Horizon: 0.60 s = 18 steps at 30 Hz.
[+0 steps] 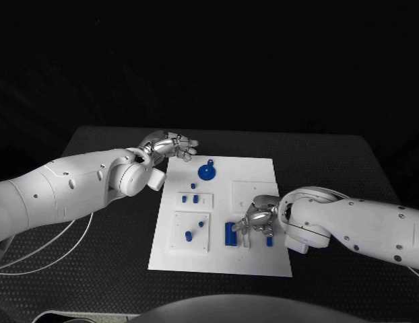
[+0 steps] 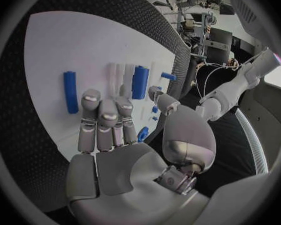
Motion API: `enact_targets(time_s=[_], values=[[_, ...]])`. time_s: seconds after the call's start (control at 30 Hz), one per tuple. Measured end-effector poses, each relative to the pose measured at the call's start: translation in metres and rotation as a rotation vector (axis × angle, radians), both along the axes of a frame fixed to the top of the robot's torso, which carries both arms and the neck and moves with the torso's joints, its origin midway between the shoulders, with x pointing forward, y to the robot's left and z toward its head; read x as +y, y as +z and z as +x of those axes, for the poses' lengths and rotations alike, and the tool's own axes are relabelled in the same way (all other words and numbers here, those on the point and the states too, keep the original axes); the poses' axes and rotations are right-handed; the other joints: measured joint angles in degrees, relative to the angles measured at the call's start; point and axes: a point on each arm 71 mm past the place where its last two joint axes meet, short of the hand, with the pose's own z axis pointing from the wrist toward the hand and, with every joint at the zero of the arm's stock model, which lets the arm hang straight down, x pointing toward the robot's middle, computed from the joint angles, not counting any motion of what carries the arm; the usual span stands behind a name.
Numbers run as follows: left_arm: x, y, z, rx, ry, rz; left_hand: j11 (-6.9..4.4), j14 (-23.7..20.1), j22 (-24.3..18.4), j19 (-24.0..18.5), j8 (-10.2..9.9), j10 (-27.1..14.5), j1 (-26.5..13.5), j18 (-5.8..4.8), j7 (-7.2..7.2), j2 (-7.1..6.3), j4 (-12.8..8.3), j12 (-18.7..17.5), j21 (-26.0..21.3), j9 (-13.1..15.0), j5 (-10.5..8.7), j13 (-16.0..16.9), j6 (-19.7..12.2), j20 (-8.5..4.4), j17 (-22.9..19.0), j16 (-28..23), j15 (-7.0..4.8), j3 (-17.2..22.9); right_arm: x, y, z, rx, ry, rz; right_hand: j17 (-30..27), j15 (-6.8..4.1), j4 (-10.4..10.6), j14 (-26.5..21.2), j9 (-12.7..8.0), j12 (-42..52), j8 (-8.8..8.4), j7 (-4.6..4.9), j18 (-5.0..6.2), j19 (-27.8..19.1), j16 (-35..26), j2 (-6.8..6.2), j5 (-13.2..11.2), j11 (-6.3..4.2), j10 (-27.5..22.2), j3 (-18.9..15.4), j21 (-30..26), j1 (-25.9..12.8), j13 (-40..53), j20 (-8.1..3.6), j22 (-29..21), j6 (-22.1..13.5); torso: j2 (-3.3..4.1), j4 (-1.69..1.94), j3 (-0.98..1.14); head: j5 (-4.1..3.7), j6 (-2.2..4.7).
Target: Assemble the parts on the task board
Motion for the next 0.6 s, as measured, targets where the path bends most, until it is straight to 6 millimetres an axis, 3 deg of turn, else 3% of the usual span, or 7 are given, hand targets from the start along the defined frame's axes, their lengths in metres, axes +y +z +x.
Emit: enact_targets(time_s=[0.3,0.43,0.6], values=[[0.003,0.000,0.001,0.000,0.006,0.003,0.00,0.00,-0.01,0.00,0.00,0.00,0.00,0.00,0.00,0.00,0.00,0.00,0.00,0.01,0.00,0.00,0.00,0.00,0.06,0.00,0.00,0.00,-0.026,0.044,0.025,-0.101,-0.096,0.102,0.14,0.08,-1.31,-0.10,0.03,-0.28,-0.30,0.33,0.00,-0.01,-0.42,0.62,0.00,0.19,-0.21,-0.60,0.00,2.24,-0.01,0.01,-0.12,-0.76,-0.04,-0.15,0.03,-0.44,0.74],[0.001,0.000,0.001,0.000,0.004,0.002,0.00,0.00,0.05,0.00,0.00,0.00,0.00,0.00,0.01,0.00,0.00,0.00,0.00,0.01,0.00,0.00,0.00,0.00,0.05,0.00,0.00,0.00,-0.041,0.049,0.028,-0.111,-0.123,0.114,0.15,0.14,-2.89,-0.17,0.15,-0.66,-0.61,0.25,0.00,-0.19,-0.90,2.48,0.00,0.19,-0.21,0.60,0.00,5.71,-0.12,0.19,-0.25,-0.86,-0.06,-0.12,0.03,-0.89,1.04],[0.001,0.000,0.001,0.000,0.002,0.002,0.00,0.00,0.05,0.00,0.00,0.00,0.00,0.00,0.01,0.00,0.00,0.00,0.00,0.01,0.00,0.00,0.01,0.00,0.11,0.00,0.00,0.00,-0.057,0.048,0.028,-0.090,-0.124,0.071,0.23,0.15,-3.66,-0.18,0.42,-0.66,-0.61,0.26,0.00,-0.28,-0.89,3.02,0.00,0.19,-0.21,1.37,0.00,7.36,-0.21,0.29,-0.32,-0.87,-0.04,-0.05,0.01,-1.33,1.28]])
